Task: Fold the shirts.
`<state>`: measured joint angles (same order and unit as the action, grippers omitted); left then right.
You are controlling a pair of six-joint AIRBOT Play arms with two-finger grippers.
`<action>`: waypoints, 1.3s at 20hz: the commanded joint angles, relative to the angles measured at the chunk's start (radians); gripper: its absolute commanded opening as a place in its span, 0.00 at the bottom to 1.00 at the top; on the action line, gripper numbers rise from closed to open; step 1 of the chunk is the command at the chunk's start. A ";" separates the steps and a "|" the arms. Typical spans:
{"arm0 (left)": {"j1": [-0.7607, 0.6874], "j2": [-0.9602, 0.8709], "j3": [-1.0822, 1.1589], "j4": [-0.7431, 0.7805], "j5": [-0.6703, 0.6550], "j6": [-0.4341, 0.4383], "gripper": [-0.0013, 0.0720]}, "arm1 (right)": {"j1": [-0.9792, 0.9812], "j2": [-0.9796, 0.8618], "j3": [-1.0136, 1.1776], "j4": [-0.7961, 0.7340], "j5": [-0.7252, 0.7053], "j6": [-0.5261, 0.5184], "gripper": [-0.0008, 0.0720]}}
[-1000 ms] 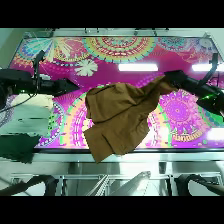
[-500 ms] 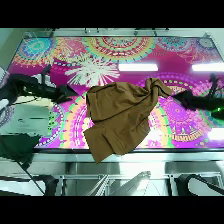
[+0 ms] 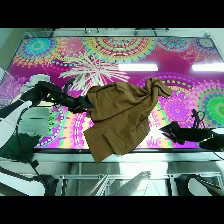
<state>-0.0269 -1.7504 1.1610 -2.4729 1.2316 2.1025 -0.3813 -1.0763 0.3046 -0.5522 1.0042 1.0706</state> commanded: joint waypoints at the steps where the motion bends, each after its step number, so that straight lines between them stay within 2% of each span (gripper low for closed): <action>1: -0.045 -0.034 -0.001 0.020 -0.006 -0.021 0.97 | 0.091 0.001 -0.037 0.046 -0.052 0.000 0.52; 4: -0.080 -0.060 0.008 0.016 -0.007 -0.024 0.96 | 0.260 -0.051 -0.035 0.169 -0.149 -0.002 0.52; 5: -0.089 -0.066 0.025 0.018 0.005 -0.028 0.85 | 0.313 -0.077 -0.030 0.220 -0.175 -0.024 0.51; 7: -0.093 -0.066 0.064 0.019 0.031 -0.027 0.15 | 0.386 -0.125 -0.022 0.349 -0.192 -0.099 0.51; 8: -0.092 -0.066 0.090 0.019 0.053 -0.027 0.04 | 0.406 -0.147 -0.016 0.411 -0.192 -0.145 0.51; 9: -0.088 -0.066 0.116 0.019 0.079 -0.028 0.04 | 0.410 -0.163 -0.009 0.464 -0.189 -0.192 0.39; 10: -0.082 -0.066 0.141 0.018 0.110 -0.029 0.04 | 0.407 -0.171 0.000 0.505 -0.176 -0.239 0.19; 12: -0.061 -0.066 0.189 0.018 0.194 -0.048 0.04 | 0.397 -0.161 0.035 0.530 -0.129 -0.292 0.04; 16: -0.005 0.017 0.253 0.016 0.364 -0.090 0.04 | 0.257 -0.001 0.126 0.530 0.076 -0.300 0.04; 21: 0.085 0.323 0.252 0.010 0.454 -0.128 0.04 | -0.154 0.391 0.285 0.536 0.302 -0.185 0.04; 23: 0.106 0.460 0.252 0.011 0.481 -0.134 0.04 | -0.330 0.531 0.386 0.599 0.382 -0.179 0.04; 26: 0.114 0.677 0.252 0.011 0.483 -0.134 0.04 | -0.298 0.568 0.546 0.770 0.397 -0.192 0.04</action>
<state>0.0711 -1.2568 1.4117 -2.4737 1.6863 1.9739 -0.6273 -0.5919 0.7197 0.0757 1.3464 0.8707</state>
